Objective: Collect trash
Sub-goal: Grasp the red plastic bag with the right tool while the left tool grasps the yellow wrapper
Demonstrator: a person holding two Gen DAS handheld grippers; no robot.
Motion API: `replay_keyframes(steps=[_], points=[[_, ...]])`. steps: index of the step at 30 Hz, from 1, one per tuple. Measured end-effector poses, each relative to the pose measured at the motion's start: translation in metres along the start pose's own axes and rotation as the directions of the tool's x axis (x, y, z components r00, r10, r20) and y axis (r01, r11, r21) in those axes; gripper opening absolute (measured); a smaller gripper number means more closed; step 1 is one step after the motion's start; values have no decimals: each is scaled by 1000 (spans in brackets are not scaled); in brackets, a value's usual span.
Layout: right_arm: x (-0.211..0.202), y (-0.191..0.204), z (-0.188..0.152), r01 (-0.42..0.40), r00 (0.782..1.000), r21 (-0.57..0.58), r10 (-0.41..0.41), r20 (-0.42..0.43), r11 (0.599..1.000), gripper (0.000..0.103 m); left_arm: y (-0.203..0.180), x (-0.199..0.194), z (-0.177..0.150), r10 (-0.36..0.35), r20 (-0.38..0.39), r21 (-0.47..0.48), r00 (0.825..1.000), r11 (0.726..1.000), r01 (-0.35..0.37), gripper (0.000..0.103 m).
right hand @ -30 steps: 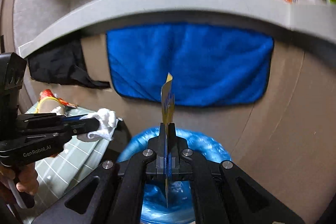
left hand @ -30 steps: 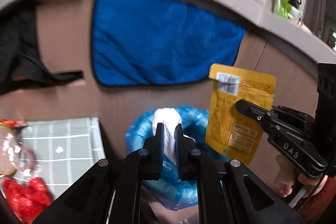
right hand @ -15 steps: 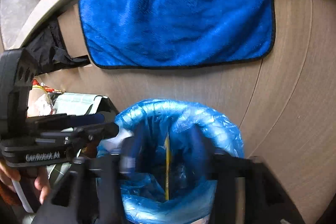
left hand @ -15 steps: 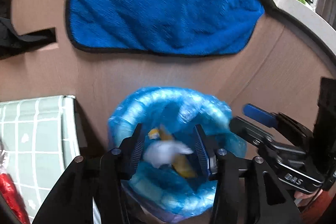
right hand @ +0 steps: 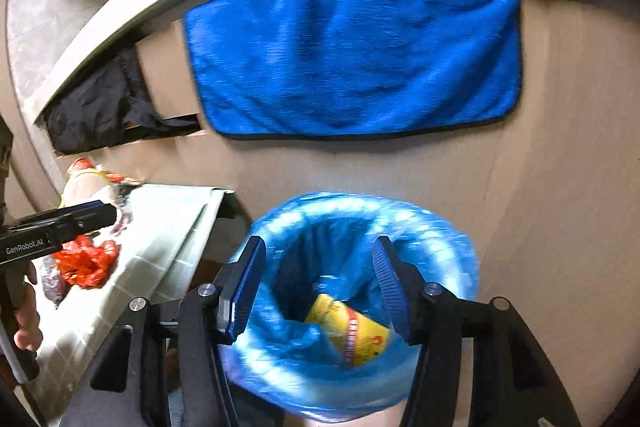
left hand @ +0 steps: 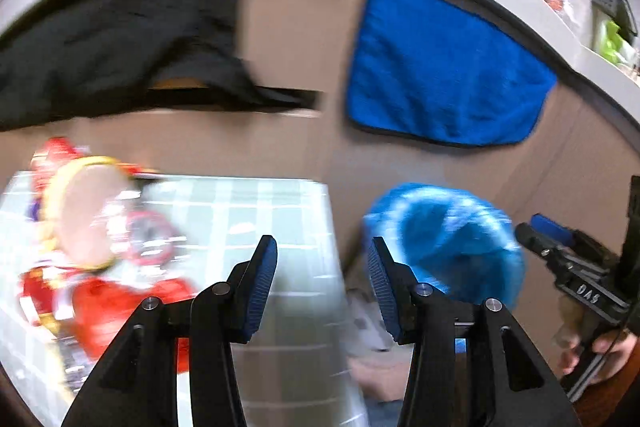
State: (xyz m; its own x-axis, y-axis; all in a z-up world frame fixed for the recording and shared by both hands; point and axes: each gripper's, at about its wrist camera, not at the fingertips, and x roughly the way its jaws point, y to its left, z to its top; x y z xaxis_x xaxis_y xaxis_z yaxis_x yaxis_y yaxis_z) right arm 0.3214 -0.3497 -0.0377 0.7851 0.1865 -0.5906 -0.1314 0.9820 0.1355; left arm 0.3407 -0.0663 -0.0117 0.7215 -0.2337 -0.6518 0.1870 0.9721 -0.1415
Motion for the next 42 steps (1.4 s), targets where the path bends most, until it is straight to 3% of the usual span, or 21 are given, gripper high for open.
replay_keyframes(steps=[5, 10, 12, 14, 17, 21, 26, 29, 32, 36, 40, 42], points=[[5, 49, 3, -47, 999, -89, 46, -10, 995, 58, 40, -37, -16, 127, 46, 10, 991, 992, -128, 48], [19, 110, 2, -125, 992, -181, 117, -57, 976, 58, 77, -62, -28, 160, 62, -34, 985, 987, -158, 48], [21, 131, 2, -140, 990, -217, 129, -61, 966, 58, 95, -78, -33, 207, 118, -59, 971, 978, -201, 48], [19, 154, 1, -158, 987, -248, 149, -54, 956, 58, 116, -98, -39, 274, 187, -90, 943, 961, -261, 48], [17, 177, 0, -203, 979, -261, 198, -44, 944, 61, 148, -117, -47, 318, 224, -141, 921, 946, -292, 48], [25, 217, -3, -305, 952, -291, 295, -80, 907, 62, 188, -129, -62, 328, 200, -208, 923, 935, -287, 48], [38, 268, -13, -354, 935, -380, 327, -135, 855, 62, 222, -143, -87, 341, 192, -276, 920, 918, -283, 48], [51, 297, -15, -397, 918, -408, 352, -183, 823, 62, 235, -144, -97, 326, 175, -301, 929, 916, -265, 48], [68, 316, -13, -431, 902, -415, 366, -231, 801, 62, 242, -143, -104, 293, 161, -310, 943, 922, -233, 48], [90, 328, -14, -433, 898, -432, 339, -280, 791, 62, 241, -140, -111, 230, 168, -304, 959, 937, -171, 48], [100, 331, -25, -448, 885, -446, 315, -343, 775, 62, 230, -127, -111, 114, 142, -275, 983, 959, -71, 51], [96, 326, -29, -447, 887, -459, 312, -341, 768, 56, 221, -118, -110, 79, 121, -242, 990, 969, -48, 51]])
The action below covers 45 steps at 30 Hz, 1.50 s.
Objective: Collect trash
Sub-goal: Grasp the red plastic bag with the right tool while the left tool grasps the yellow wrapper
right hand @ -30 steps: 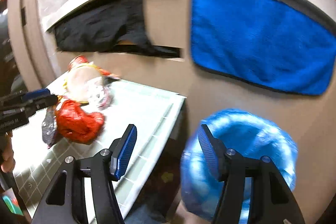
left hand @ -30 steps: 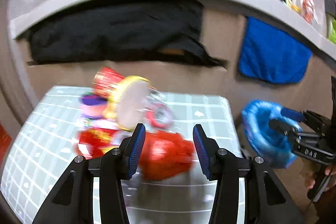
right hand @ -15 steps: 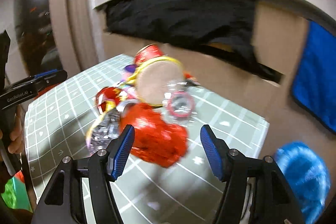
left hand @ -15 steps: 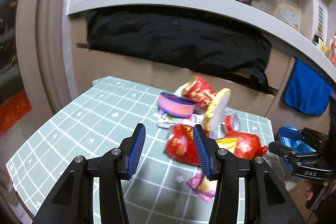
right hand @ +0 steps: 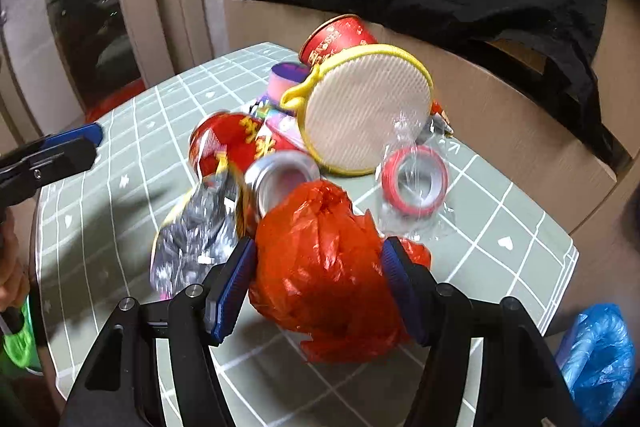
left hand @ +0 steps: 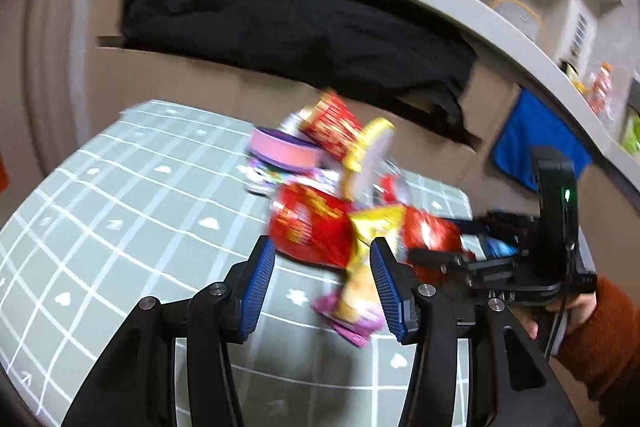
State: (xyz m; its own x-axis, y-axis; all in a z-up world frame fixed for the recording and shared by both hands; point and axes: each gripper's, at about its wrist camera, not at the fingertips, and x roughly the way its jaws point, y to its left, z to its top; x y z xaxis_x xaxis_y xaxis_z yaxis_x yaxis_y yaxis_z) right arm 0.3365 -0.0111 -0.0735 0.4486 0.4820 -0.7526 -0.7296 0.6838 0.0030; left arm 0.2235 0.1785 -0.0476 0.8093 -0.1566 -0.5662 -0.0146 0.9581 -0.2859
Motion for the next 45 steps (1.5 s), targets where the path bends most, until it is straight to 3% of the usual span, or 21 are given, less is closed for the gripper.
replay_keyframes(steps=[3, 8, 17, 20, 23, 30, 45], points=[[-14, -8, -4, 23, 1000, 45, -23, 14, 999, 49, -19, 11, -4, -3, -24, 61, 1000, 998, 5, 51], [-54, -28, -12, 34, 994, 144, -48, 96, 989, 48, -40, 31, -8, 21, -53, 99, 998, 995, -16, 51], [-86, -53, -35, -19, 992, 270, -16, 125, 963, 48, -34, 67, -4, 49, -122, -9, 991, 999, -50, 50], [-90, -54, -39, -23, 992, 283, -14, 129, 959, 48, -37, 75, -3, 81, -127, 1, 989, 997, -81, 48], [-89, -55, -41, -41, 991, 294, 2, 131, 955, 48, -43, 81, -1, 115, -128, 39, 985, 993, -110, 37], [-87, -50, -44, -53, 992, 286, 18, 124, 957, 49, -47, 88, -2, 108, -155, 67, 982, 993, -99, 22], [-85, -41, -45, -52, 993, 274, 19, 120, 960, 49, -39, 65, 4, 126, -87, 37, 988, 992, -124, 15]])
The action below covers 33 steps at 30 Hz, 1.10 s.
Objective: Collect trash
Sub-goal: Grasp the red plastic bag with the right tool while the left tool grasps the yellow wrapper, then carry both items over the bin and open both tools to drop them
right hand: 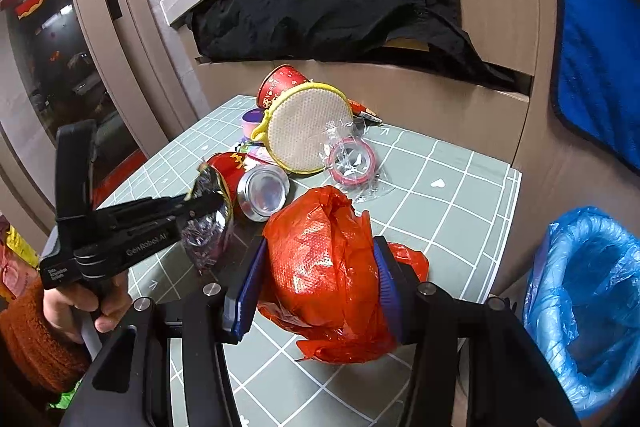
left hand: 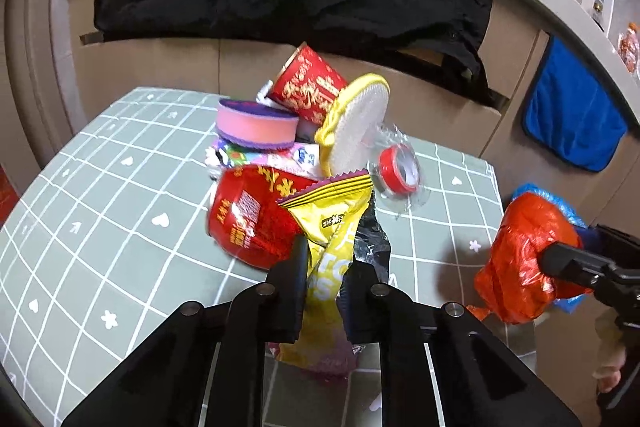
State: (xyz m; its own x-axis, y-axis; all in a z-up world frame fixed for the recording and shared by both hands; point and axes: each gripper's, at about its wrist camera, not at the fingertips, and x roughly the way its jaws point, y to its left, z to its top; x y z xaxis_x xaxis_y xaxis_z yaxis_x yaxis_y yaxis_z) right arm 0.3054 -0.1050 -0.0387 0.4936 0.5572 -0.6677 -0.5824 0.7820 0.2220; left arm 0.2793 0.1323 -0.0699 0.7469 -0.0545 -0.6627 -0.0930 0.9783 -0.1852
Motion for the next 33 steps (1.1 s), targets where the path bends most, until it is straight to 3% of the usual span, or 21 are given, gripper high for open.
replay_keyframes(steps=[8, 15, 22, 33], points=[[-15, 0, 6, 19, 998, 4, -19, 59, 1000, 48, -12, -43, 21, -44, 98, 1, 994, 999, 44, 15], [-59, -2, 24, 51, 981, -1, -50, 187, 999, 48, -57, -90, 49, -110, 220, 80, 969, 992, 94, 15], [-124, -14, 26, 166, 934, -9, -155, 321, 986, 47, -119, -113, 58, -187, 280, 178, 941, 974, 141, 15], [-198, -82, -1, 318, 858, 124, -341, 383, 940, 47, -228, -105, 65, -335, 263, 337, 905, 911, 239, 15]])
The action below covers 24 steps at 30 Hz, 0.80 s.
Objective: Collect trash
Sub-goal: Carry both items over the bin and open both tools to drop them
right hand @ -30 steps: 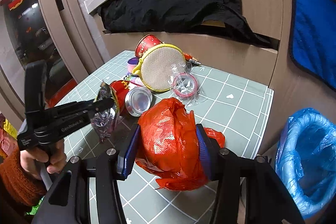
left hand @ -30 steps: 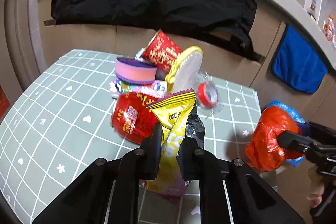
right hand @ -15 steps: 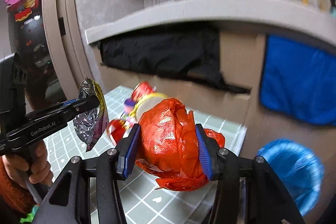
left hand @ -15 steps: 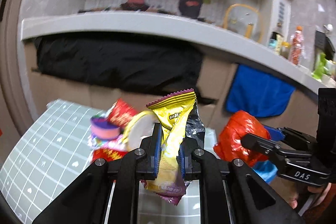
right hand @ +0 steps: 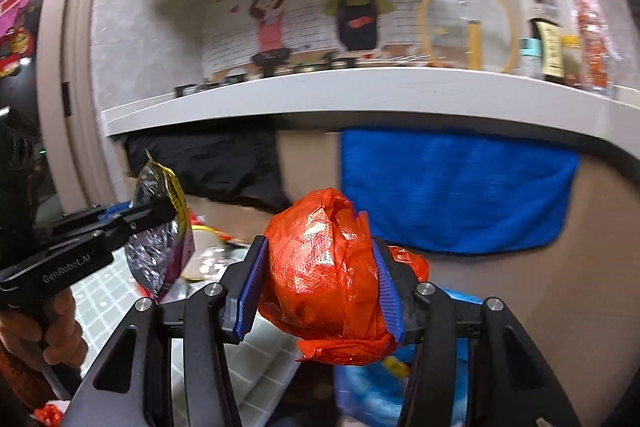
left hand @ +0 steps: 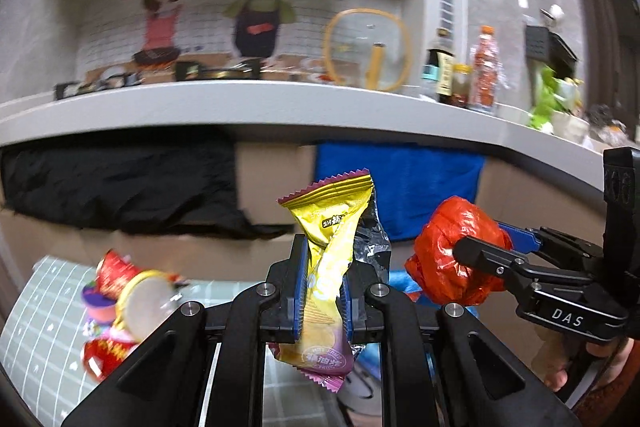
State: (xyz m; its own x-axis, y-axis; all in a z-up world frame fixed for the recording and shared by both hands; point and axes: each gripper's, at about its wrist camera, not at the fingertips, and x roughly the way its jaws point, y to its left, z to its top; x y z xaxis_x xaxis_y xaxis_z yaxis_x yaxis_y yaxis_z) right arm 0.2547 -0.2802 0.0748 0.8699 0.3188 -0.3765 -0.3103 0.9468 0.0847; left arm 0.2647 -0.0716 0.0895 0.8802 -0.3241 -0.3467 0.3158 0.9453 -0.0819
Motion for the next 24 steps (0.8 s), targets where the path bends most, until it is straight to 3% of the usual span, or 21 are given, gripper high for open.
replay_keyframes(steps=[11, 24], points=[[-8, -68, -13, 141, 990, 61, -141, -3, 988, 47, -47, 53, 2, -42, -11, 53, 999, 998, 42, 15], [27, -116, -40, 162, 984, 157, -148, -94, 974, 47, -64, 126, -29, -102, -122, 12, 987, 995, 104, 15]])
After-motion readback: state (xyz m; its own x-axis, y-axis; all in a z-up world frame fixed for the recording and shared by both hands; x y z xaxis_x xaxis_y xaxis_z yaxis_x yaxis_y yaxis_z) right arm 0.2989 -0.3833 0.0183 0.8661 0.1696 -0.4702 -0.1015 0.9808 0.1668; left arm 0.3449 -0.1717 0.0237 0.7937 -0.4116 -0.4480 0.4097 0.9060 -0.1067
